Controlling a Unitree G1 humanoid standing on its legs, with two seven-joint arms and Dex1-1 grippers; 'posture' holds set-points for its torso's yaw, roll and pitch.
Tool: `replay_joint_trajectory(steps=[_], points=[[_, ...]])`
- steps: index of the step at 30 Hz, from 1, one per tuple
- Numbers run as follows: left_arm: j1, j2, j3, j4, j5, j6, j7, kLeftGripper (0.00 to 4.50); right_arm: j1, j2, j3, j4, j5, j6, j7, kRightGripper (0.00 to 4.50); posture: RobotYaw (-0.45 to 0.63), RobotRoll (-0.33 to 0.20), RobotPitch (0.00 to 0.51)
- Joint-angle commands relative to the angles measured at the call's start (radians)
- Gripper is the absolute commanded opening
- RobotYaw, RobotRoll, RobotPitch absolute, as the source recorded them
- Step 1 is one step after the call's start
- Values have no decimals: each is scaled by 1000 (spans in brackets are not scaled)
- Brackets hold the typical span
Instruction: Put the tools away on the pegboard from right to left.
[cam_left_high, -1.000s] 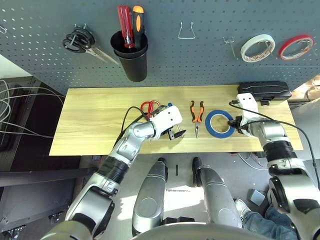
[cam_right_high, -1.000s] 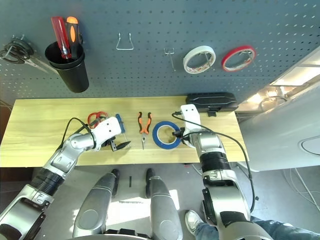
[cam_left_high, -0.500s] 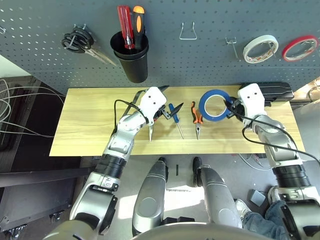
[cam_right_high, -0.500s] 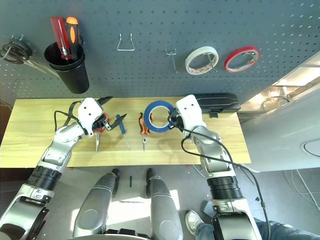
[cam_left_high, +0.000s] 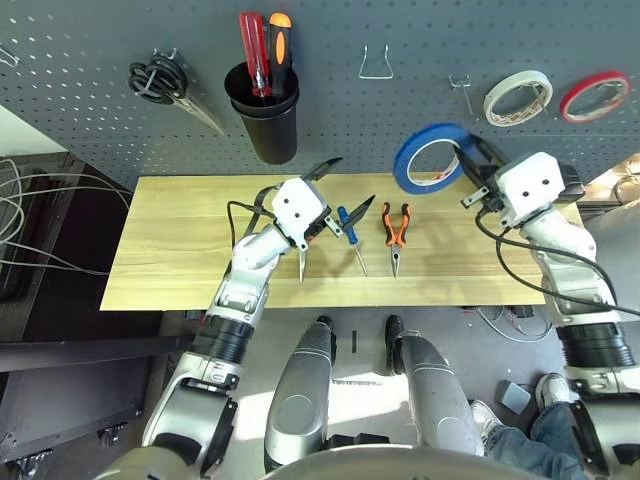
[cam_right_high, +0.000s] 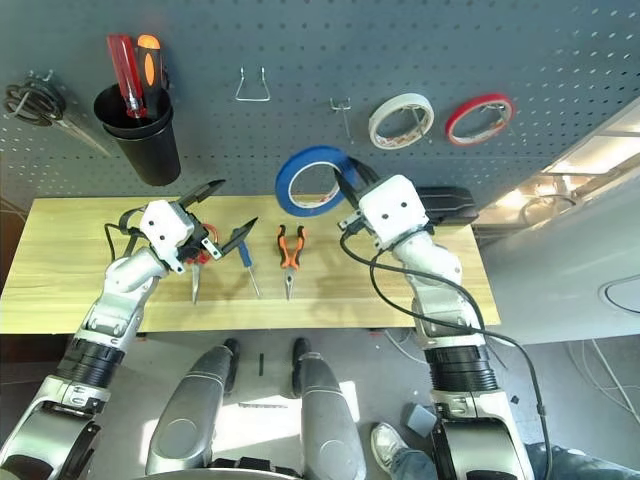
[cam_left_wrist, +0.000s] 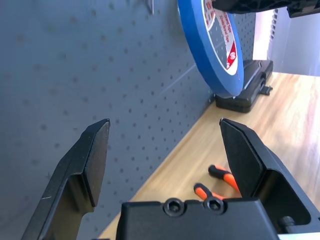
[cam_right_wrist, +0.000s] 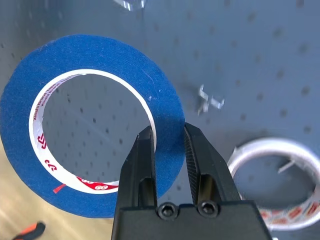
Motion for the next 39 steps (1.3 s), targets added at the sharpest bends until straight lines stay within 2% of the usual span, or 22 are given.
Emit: replay_joint_trajectory(steps=[1, 9, 16, 27, 37, 38, 39], points=[[11, 5, 3, 20, -1, -22, -4, 4500, 50, -21, -11, -122, 25, 31, 31, 698, 134, 0, 327], [-2, 7, 4, 55, -2, -44, -9, 4500, 100, -37, -46, -283, 57, 161, 38, 698, 101, 0, 324], [-33, -7, -3, 102, -3, -66, -19, 4500, 56, -35, -99, -302, 26, 267, -26, 698, 62, 0, 318], [-62, -25, -7, 143, -1, -84, -28, 4500, -96, -4, -61, -62, -35, 287, -83, 698, 59, 0, 318], [-59, -18, -4, 141, 1, -88, -29, 4500, -227, 57, -27, 149, -46, 247, -111, 698, 68, 0, 322], [-59, -18, -4, 141, 0, -87, -30, 4500, -231, 61, -26, 154, -43, 243, -108, 1435, 68, 0, 322], [-58, -16, -5, 138, 1, -87, -30, 4500, -226, 63, -23, 148, -38, 248, -98, 1726, 69, 0, 326]])
